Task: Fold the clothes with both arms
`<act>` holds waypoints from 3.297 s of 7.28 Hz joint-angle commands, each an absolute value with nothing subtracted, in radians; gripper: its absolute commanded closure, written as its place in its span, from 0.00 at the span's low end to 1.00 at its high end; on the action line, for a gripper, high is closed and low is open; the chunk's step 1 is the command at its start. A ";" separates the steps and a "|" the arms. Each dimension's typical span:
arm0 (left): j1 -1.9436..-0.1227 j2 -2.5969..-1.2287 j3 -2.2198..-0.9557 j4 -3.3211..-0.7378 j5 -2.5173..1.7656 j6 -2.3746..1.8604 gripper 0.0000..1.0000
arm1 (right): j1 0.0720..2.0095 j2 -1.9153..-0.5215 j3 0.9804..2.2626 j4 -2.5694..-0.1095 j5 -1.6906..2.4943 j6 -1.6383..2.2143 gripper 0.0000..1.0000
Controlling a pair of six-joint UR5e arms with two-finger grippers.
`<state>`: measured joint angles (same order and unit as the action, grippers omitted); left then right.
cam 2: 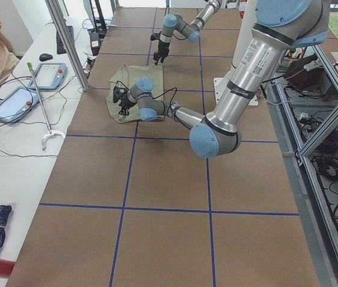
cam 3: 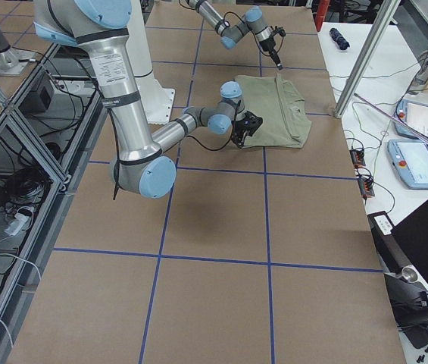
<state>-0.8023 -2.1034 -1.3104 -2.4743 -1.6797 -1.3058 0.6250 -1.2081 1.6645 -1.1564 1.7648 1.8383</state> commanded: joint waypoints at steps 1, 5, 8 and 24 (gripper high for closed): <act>-0.802 -2.102 -1.313 -2.474 -1.680 -1.305 0.45 | 0.623 -1.219 1.658 -1.155 1.764 1.839 0.38; -0.805 -2.097 -1.313 -2.474 -1.680 -1.304 0.46 | 0.618 -1.226 1.660 -1.155 1.764 1.841 0.50; -0.808 -2.095 -1.313 -2.474 -1.680 -1.302 0.46 | 0.612 -1.226 1.661 -1.155 1.766 1.841 0.87; -0.799 -2.003 -1.661 -2.474 -2.052 -1.609 0.43 | 0.336 -1.733 2.235 -1.164 2.275 2.071 1.00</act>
